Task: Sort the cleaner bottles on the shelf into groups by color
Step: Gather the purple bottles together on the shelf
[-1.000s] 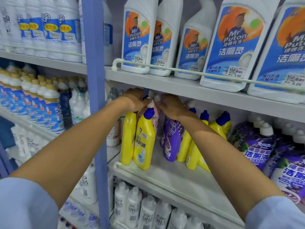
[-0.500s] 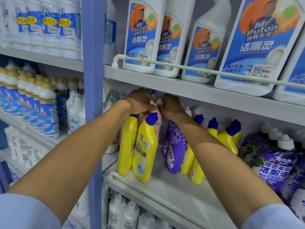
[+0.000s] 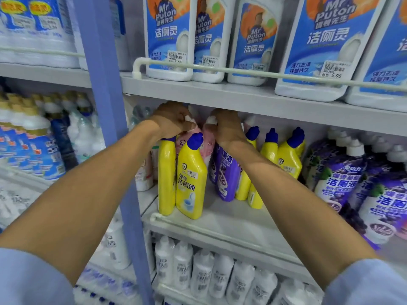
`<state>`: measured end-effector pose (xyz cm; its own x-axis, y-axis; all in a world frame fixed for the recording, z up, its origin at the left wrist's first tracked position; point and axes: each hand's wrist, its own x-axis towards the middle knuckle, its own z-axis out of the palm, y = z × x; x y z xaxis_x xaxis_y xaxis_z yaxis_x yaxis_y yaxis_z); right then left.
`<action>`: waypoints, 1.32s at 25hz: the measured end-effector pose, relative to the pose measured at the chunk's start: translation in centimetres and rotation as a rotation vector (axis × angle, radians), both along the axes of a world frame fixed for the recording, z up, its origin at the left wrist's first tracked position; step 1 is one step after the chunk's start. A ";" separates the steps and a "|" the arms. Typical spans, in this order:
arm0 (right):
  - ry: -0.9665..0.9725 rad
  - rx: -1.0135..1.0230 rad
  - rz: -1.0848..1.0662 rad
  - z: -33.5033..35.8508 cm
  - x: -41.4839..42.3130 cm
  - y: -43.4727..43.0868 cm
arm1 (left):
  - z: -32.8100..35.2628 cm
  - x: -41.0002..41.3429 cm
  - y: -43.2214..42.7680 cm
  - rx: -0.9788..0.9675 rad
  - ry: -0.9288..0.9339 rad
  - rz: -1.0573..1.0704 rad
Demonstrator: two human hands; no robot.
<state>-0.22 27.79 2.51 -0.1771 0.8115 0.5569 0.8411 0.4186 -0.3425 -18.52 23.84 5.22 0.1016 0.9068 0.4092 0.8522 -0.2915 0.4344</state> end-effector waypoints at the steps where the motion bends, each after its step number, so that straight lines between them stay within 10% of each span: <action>1: -0.013 0.004 0.006 0.0 0.2 -0.6 | 0.0 0.0 -0.2 0.012 0.004 0.002; 17: 0.106 -0.046 0.014 0.3 7.3 -10.9 | -0.2 1.7 2.2 -0.183 -0.205 -0.196; 22: 0.346 -0.049 0.031 -1.4 4.7 -10.6 | 1.4 1.9 1.4 -0.216 0.120 -0.232; 33: 0.312 -0.145 0.079 -1.2 7.4 -11.0 | 1.8 2.9 2.3 -0.334 0.136 -0.304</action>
